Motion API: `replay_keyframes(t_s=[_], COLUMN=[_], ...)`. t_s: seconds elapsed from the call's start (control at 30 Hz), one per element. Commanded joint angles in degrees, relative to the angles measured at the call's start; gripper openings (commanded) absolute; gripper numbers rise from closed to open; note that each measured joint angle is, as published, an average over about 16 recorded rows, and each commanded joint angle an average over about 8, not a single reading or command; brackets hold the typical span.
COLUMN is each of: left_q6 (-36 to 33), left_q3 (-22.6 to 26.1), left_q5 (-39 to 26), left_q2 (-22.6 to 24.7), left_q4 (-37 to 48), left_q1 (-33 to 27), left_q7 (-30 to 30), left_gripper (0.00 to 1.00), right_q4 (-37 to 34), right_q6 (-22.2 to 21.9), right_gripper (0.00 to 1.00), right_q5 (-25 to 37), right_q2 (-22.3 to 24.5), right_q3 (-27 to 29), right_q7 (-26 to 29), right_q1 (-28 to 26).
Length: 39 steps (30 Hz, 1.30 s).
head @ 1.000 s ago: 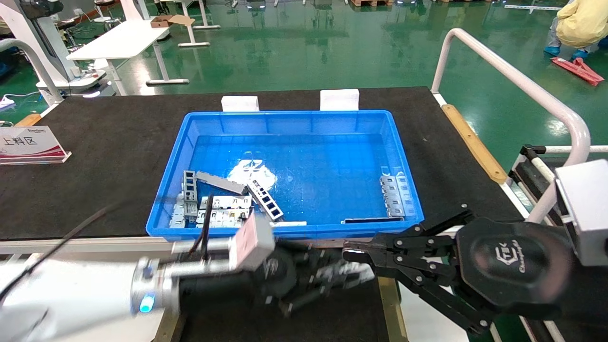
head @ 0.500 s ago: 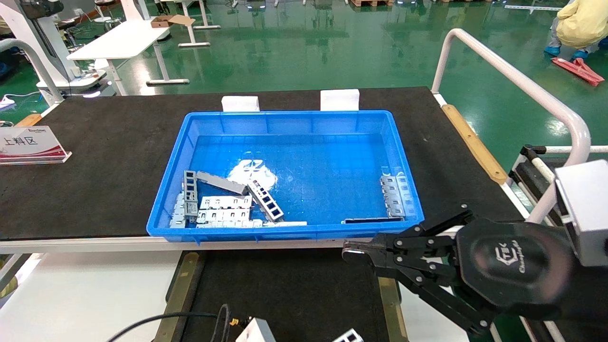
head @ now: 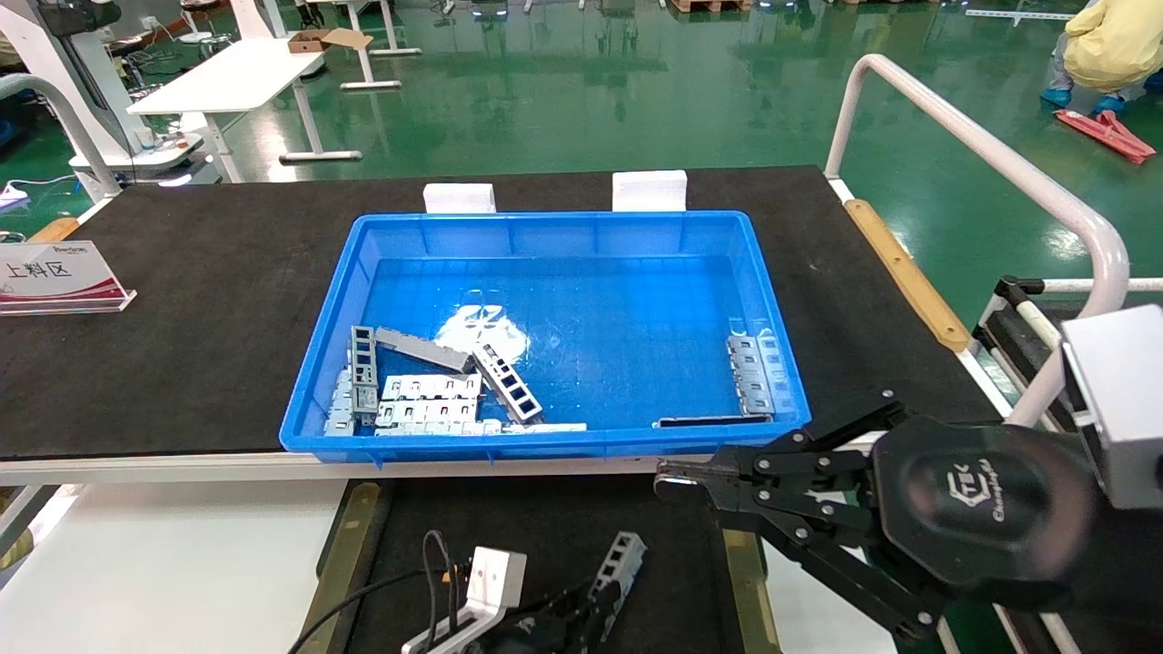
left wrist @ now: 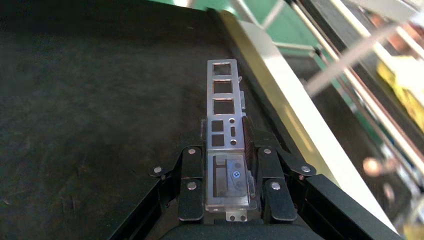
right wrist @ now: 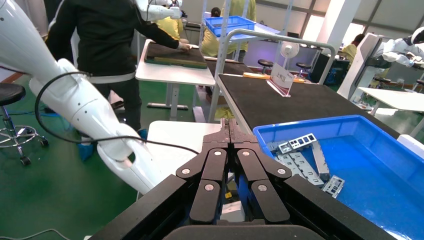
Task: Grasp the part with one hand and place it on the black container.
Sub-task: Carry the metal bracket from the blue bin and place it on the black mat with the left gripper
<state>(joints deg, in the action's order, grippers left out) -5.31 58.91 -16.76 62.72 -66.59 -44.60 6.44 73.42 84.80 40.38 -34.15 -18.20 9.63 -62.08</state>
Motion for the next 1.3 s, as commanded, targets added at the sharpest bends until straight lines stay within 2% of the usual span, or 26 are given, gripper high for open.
replay_keyframes(t_s=[0.03, 0.43, 0.63, 1.13, 1.17, 1.23, 1.3], left_q6=[2.6, 11.6, 13.6, 17.2, 17.4, 17.8, 18.1], left_q3=[-1.3, -9.1, -12.0, -9.3, -9.0, -8.5, -8.1], left_q5=[1.0, 1.1, -0.4, -3.6, -3.9, -4.6, -5.3], left_q2=[1.9, 12.2, 14.8, 15.4, 15.4, 15.4, 15.4], left_q4=[0.6, 5.9, 6.8, 7.6, 7.7, 7.9, 8.1], left_q1=[0.6, 1.9, 2.2, 0.8, 0.7, 0.5, 0.3], left_q7=[-0.5, -1.7, -2.7, -8.8, -9.3, -10.3, -11.4], left_gripper=[0.0, 0.0, 0.0, 0.0, 0.01, 0.12, 0.37], right_q4=[0.0, 0.0, 0.0, 0.0, 0.0, 0.0, 0.0], right_q6=[0.0, 0.0, 0.0, 0.0, 0.0, 0.0, 0.0], right_gripper=[0.0, 0.0, 0.0, 0.0, 0.01, 0.1, 0.35], right_q5=[0.0, 0.0, 0.0, 0.0, 0.0, -0.1, -0.1], right_q2=[0.0, 0.0, 0.0, 0.0, 0.0, 0.0, 0.0], right_q3=[0.0, 0.0, 0.0, -0.1, -0.1, -0.1, -0.1], right_q7=[0.0, 0.0, 0.0, 0.0, 0.0, 0.0, 0.0], right_q1=[0.0, 0.0, 0.0, 0.0, 0.0, 0.0, 0.0])
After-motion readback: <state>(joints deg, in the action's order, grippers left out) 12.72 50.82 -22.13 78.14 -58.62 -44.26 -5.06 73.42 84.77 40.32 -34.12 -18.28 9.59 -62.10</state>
